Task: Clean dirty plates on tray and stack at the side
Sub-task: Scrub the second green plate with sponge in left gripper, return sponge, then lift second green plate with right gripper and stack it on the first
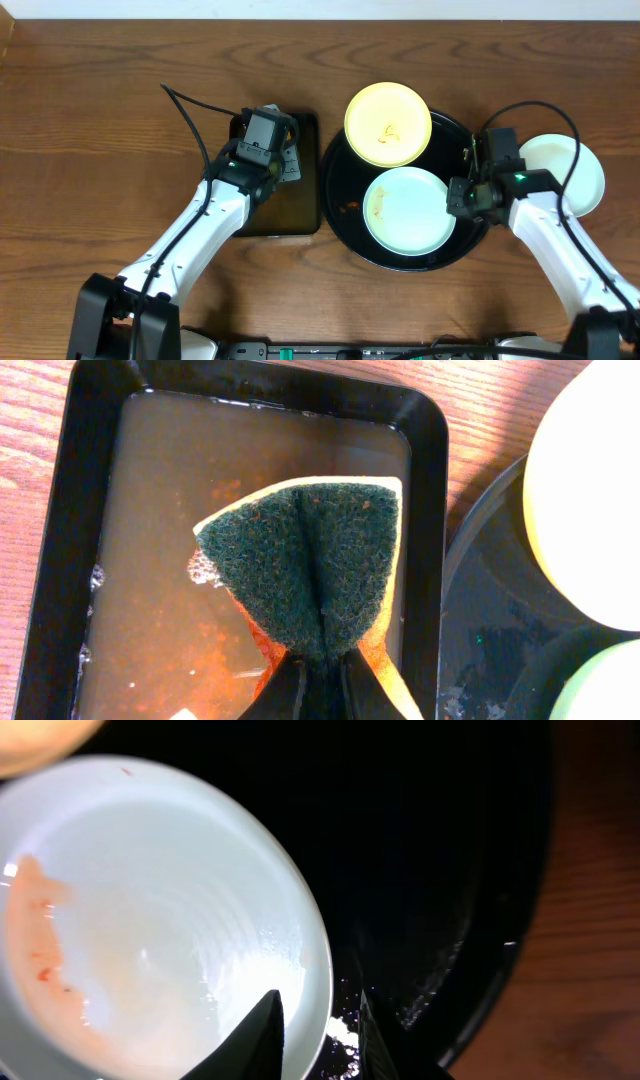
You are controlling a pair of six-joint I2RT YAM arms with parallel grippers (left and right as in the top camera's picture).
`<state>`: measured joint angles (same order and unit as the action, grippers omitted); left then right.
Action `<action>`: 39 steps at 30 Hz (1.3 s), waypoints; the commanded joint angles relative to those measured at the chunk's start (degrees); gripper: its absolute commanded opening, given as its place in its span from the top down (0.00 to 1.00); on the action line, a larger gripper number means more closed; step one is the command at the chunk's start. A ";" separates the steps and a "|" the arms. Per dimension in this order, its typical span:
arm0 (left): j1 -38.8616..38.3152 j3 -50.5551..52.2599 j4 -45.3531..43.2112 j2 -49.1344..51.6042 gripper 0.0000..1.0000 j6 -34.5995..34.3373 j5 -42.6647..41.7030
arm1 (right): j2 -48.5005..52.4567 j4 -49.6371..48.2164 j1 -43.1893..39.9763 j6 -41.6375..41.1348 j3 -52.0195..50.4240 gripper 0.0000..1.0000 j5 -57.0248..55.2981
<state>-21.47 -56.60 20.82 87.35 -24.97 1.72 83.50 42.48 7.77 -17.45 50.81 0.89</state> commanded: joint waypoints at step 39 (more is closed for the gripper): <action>0.26 0.11 0.15 -0.13 0.92 1.16 0.68 | -12.20 -14.78 5.46 21.66 0.31 0.99 -17.66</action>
<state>-21.47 -56.60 20.86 87.35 -24.97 1.72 73.65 29.56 9.32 -1.04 50.43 -10.31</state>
